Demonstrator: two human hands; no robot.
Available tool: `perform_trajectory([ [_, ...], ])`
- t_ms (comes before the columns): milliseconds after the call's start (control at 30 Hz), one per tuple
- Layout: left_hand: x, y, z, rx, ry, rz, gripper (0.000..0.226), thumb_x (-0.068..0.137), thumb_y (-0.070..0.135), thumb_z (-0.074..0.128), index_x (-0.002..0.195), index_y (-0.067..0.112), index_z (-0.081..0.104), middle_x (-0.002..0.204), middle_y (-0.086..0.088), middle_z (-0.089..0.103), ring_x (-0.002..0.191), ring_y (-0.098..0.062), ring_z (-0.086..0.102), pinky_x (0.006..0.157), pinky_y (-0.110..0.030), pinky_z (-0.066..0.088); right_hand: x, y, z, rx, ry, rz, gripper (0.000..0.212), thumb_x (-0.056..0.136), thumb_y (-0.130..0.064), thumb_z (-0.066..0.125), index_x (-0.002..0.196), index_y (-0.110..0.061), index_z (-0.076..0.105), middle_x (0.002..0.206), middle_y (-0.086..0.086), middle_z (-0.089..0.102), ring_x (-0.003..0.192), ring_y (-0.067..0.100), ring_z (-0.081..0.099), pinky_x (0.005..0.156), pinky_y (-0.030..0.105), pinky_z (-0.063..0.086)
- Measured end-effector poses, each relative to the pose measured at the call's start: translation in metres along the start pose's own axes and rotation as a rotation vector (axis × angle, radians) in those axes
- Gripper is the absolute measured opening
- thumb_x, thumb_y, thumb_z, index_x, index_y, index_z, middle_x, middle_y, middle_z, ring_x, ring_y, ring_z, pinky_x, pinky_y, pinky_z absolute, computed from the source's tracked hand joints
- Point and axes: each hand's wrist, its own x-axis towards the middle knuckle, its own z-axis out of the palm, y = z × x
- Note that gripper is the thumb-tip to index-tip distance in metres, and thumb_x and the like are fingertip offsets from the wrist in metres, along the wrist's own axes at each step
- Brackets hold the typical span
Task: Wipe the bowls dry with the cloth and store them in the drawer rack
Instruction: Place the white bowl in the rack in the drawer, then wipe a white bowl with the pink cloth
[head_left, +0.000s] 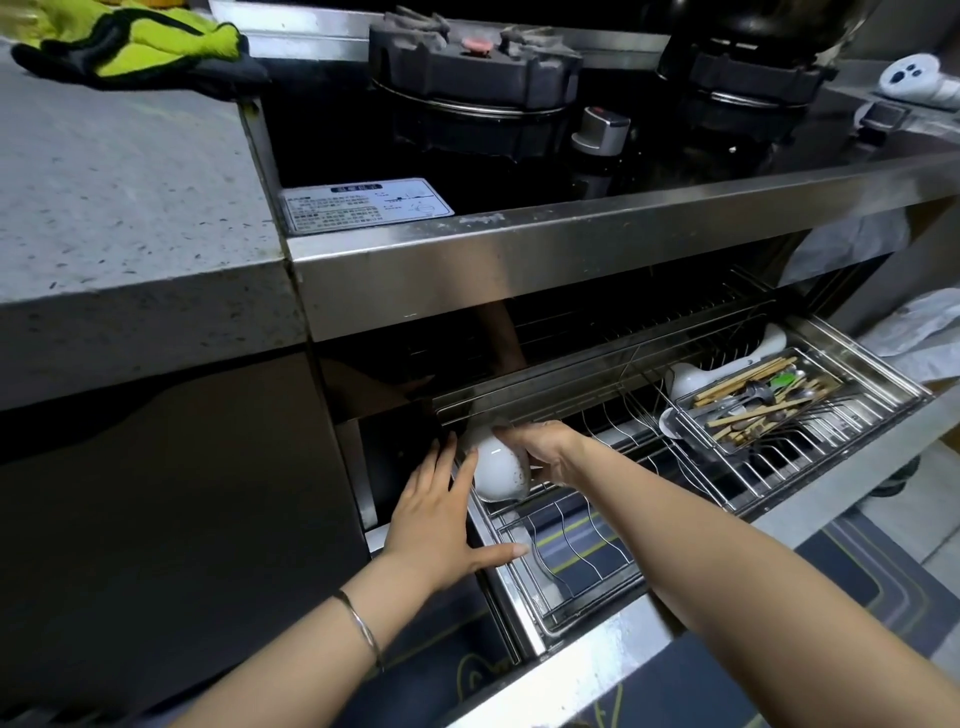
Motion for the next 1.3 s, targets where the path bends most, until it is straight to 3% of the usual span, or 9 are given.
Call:
perform_trajectory([
  [133, 0.001, 0.0, -0.001, -0.009, -0.03, -0.001, 0.114, 0.07, 0.079, 0.052, 0.152, 0.024, -0.005, 0.16, -0.004, -0.012, 0.146, -0.021, -0.014, 0.118, -0.034, -0.005, -0.01, -0.004, -0.008, -0.085, -0.009, -0.075, 0.043, 0.086, -0.024, 0.068, 0.119, 0.002, 0.058, 0.112, 0.012, 0.063, 0.084, 0.021, 0.057, 0.059, 0.022, 0.046],
  [233, -0.002, 0.003, -0.011, -0.026, -0.024, 0.02, 0.1, 0.079, 0.074, 0.047, 0.153, 0.022, 0.005, 0.161, -0.002, 0.001, 0.147, -0.021, -0.006, 0.117, -0.033, -0.002, -0.03, -0.015, -0.023, -0.155, 0.104, -0.208, 0.046, 0.085, -0.022, 0.07, 0.121, 0.003, 0.057, 0.112, 0.011, 0.063, 0.091, 0.019, 0.056, 0.079, 0.021, 0.047],
  [300, -0.005, 0.009, -0.025, -0.068, 0.014, 0.044, 0.084, 0.086, 0.067, 0.043, 0.151, 0.02, 0.017, 0.158, 0.0, 0.017, 0.146, -0.018, 0.008, 0.116, -0.031, 0.008, -0.054, -0.023, -0.034, -0.133, 0.143, -0.29, 0.041, 0.086, -0.022, 0.069, 0.118, 0.001, 0.06, 0.112, 0.011, 0.064, 0.097, 0.018, 0.056, 0.086, 0.023, 0.044],
  [433, -0.024, 0.031, -0.069, -0.135, 0.109, 0.147, 0.049, 0.093, 0.054, 0.044, 0.135, 0.028, 0.046, 0.137, 0.007, 0.052, 0.127, -0.015, 0.045, 0.099, -0.03, 0.036, -0.128, -0.031, -0.047, -0.077, 0.262, -0.588, 0.025, 0.086, -0.017, 0.067, 0.109, -0.005, 0.066, 0.101, 0.003, 0.068, 0.092, 0.009, 0.061, 0.074, 0.005, 0.045],
  [633, -0.088, 0.043, -0.17, -0.178, 0.36, 0.317, 0.025, 0.094, 0.043, 0.048, 0.111, 0.034, 0.063, 0.104, 0.017, 0.067, 0.098, -0.004, 0.059, 0.086, -0.028, 0.047, -0.235, -0.054, -0.026, -0.114, 0.311, -0.946, 0.025, 0.087, -0.024, 0.067, 0.112, -0.025, 0.064, 0.111, -0.011, 0.067, 0.108, 0.003, 0.06, 0.095, 0.028, 0.046],
  [767, -0.137, 0.018, -0.236, -0.196, 0.514, 0.358, 0.021, 0.094, 0.042, 0.049, 0.109, 0.035, 0.064, 0.091, 0.021, 0.065, 0.085, -0.002, 0.059, 0.076, -0.025, 0.046, -0.283, -0.087, 0.013, -0.243, 0.346, -1.126, 0.035, 0.086, -0.028, 0.065, 0.121, -0.025, 0.06, 0.127, -0.015, 0.057, 0.121, -0.002, 0.049, 0.104, 0.025, 0.039],
  [933, -0.183, -0.05, -0.301, -0.135, 0.651, 0.279, 0.025, 0.093, 0.045, 0.048, 0.111, 0.036, 0.063, 0.103, 0.02, 0.066, 0.094, -0.002, 0.058, 0.082, -0.031, 0.049, -0.316, -0.14, 0.084, -0.404, 0.227, -1.211, 0.053, 0.08, -0.053, 0.057, 0.13, -0.034, 0.051, 0.143, -0.022, 0.038, 0.132, -0.008, 0.032, 0.108, 0.019, 0.028],
  [1100, -0.223, -0.132, -0.345, -0.012, 0.66, 0.097, 0.031, 0.092, 0.043, 0.054, 0.121, 0.033, 0.06, 0.12, 0.017, 0.061, 0.11, -0.004, 0.053, 0.083, -0.023, 0.04, -0.322, -0.184, 0.162, -0.526, 0.041, -1.225, 0.061, 0.083, -0.051, 0.059, 0.139, -0.041, 0.038, 0.151, -0.026, 0.021, 0.136, -0.012, 0.016, 0.108, 0.016, 0.016],
  [1300, -0.257, -0.225, -0.363, 0.003, 0.604, -0.165, 0.038, 0.089, 0.042, 0.058, 0.125, 0.028, 0.057, 0.127, 0.008, 0.059, 0.116, -0.013, 0.053, 0.092, -0.028, 0.042, -0.319, -0.224, 0.256, -0.612, -0.113, -1.186, 0.048, 0.088, -0.042, 0.061, 0.131, -0.027, 0.049, 0.138, -0.01, 0.046, 0.128, 0.001, 0.039, 0.104, 0.012, 0.025],
])
